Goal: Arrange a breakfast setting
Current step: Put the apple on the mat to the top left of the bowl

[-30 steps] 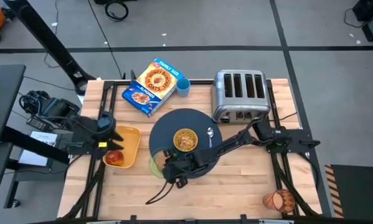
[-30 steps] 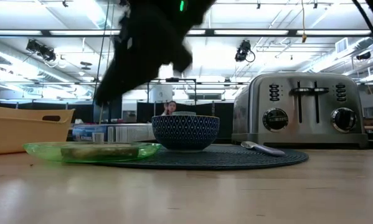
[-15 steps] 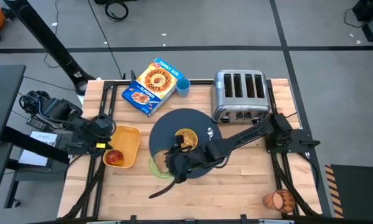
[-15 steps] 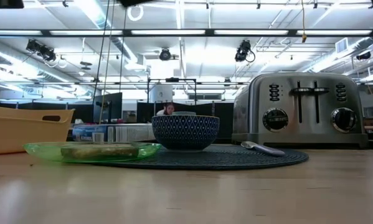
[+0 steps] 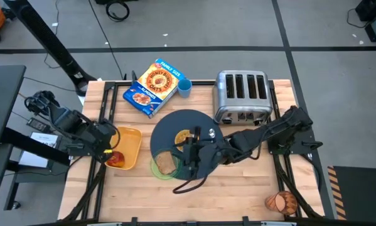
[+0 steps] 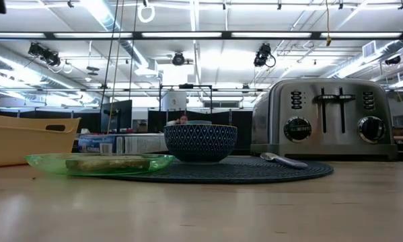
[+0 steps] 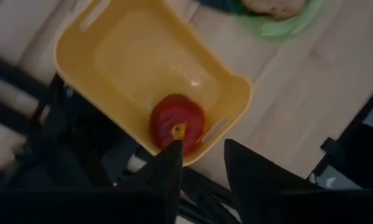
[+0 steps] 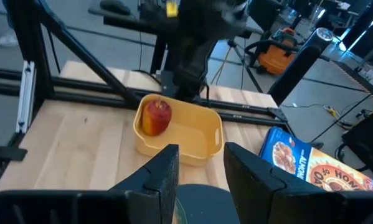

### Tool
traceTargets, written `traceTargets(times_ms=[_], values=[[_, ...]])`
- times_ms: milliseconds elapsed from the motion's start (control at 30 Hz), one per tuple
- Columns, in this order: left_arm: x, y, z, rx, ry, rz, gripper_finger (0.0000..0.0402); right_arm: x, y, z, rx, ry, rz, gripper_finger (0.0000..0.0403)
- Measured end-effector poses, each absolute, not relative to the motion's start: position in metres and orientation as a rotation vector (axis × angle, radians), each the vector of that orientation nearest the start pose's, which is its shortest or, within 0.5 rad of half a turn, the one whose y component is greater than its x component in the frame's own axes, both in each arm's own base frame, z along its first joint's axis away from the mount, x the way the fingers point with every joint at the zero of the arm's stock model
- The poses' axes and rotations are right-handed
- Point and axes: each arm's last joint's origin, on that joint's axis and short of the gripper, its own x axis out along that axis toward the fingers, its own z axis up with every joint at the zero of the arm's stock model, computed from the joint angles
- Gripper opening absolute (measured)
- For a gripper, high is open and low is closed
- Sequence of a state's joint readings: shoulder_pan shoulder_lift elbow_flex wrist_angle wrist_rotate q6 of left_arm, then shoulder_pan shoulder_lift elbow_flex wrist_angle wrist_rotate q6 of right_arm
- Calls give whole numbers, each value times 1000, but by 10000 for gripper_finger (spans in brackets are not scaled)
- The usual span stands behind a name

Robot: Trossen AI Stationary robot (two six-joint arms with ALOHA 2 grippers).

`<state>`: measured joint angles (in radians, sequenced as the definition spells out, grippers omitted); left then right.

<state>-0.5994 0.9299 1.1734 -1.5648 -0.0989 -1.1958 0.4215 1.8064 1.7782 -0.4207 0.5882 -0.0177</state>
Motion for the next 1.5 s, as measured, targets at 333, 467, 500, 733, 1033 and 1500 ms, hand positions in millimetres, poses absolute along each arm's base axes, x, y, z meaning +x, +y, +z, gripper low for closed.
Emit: traceTargets(times_ms=[333, 467, 500, 733, 1033, 1500], values=[[93, -71, 290, -620, 1369, 494, 51, 373, 160, 380, -240, 374, -179, 134], [94, -72, 274, -671, 1388, 562, 66, 372, 161, 380, -232, 373, -175, 134], [95, -73, 271, -684, 1390, 556, 71, 372, 161, 380, -223, 372, -177, 134], [98, -76, 251, -682, 1409, 570, 90, 372, 161, 380, -203, 371, -178, 134], [104, -83, 245, -672, 1467, 590, 91, 373, 161, 380, -198, 372, -179, 134], [106, -85, 225, -688, 1528, 649, 69, 373, 161, 379, -200, 375, -179, 134]])
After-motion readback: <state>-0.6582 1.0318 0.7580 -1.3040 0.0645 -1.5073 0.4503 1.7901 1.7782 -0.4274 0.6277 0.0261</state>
